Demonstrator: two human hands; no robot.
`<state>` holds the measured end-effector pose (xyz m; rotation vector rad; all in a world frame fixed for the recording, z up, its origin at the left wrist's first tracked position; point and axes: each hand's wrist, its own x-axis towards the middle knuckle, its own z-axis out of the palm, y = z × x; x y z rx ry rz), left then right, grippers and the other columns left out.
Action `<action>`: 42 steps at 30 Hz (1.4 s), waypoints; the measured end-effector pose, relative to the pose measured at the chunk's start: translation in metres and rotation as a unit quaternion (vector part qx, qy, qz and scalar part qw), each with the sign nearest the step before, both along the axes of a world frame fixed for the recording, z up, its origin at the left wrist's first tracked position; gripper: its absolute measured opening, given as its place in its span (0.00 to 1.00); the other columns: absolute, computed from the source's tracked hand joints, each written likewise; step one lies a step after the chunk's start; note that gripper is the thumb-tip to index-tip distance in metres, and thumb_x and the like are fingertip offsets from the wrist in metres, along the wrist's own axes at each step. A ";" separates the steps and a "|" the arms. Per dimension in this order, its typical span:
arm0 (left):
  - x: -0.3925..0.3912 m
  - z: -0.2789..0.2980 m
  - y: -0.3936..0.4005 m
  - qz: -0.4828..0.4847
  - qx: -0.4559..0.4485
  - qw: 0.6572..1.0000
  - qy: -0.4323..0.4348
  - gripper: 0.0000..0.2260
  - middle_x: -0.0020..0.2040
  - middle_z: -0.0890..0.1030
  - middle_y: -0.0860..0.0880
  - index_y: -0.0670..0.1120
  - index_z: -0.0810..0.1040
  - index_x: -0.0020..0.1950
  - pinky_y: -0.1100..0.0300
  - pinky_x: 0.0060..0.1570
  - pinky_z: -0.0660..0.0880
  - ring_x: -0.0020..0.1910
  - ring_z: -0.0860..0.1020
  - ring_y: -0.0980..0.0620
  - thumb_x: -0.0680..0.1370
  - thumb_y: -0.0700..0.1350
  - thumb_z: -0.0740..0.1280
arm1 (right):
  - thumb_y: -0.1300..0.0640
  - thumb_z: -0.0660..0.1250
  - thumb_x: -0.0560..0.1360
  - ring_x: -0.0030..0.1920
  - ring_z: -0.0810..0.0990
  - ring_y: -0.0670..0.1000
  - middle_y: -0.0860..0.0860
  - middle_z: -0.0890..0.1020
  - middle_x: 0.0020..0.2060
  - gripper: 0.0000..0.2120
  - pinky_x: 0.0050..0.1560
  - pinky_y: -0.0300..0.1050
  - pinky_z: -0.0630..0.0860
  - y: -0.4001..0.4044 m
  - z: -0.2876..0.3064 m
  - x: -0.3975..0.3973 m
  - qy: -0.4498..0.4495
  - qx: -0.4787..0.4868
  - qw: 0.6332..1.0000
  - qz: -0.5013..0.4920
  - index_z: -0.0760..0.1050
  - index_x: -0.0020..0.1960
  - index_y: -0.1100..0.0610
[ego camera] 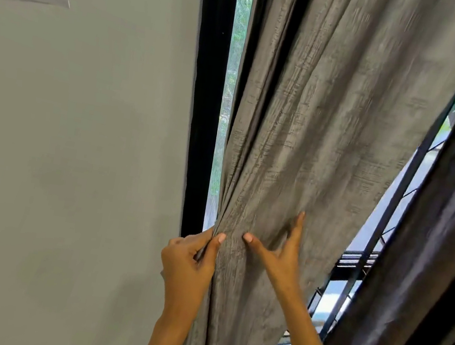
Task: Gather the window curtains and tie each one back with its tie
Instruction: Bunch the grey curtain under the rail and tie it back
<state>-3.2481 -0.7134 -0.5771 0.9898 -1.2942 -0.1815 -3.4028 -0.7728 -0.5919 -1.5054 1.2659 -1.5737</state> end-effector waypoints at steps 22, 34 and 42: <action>-0.029 -0.006 0.006 0.041 -0.010 0.997 -0.065 0.08 0.38 0.79 0.60 0.49 0.82 0.54 0.69 0.46 0.71 0.42 0.75 0.66 0.77 0.44 0.66 | 0.47 0.61 0.79 0.55 0.82 0.52 0.51 0.83 0.53 0.11 0.56 0.50 0.79 0.055 -0.018 0.056 -0.133 -0.060 0.987 0.073 0.76 0.60 0.46; -0.017 0.000 -0.016 0.008 0.018 0.999 -0.034 0.07 0.27 0.73 0.49 0.39 0.83 0.43 0.52 0.30 0.71 0.27 0.71 0.48 0.77 0.41 0.68 | 0.55 0.68 0.76 0.76 0.53 0.49 0.54 0.56 0.76 0.21 0.75 0.48 0.57 0.033 -0.015 0.016 0.080 -0.159 0.977 -0.119 0.72 0.68 0.54; -0.016 -0.006 -0.017 -0.021 0.004 1.000 -0.012 0.04 0.26 0.70 0.56 0.49 0.83 0.44 0.68 0.28 0.66 0.26 0.69 0.57 0.77 0.42 0.69 | 0.60 0.72 0.73 0.54 0.81 0.48 0.57 0.81 0.54 0.28 0.55 0.46 0.79 -0.001 0.001 0.001 -0.129 -0.018 0.991 -0.007 0.66 0.70 0.56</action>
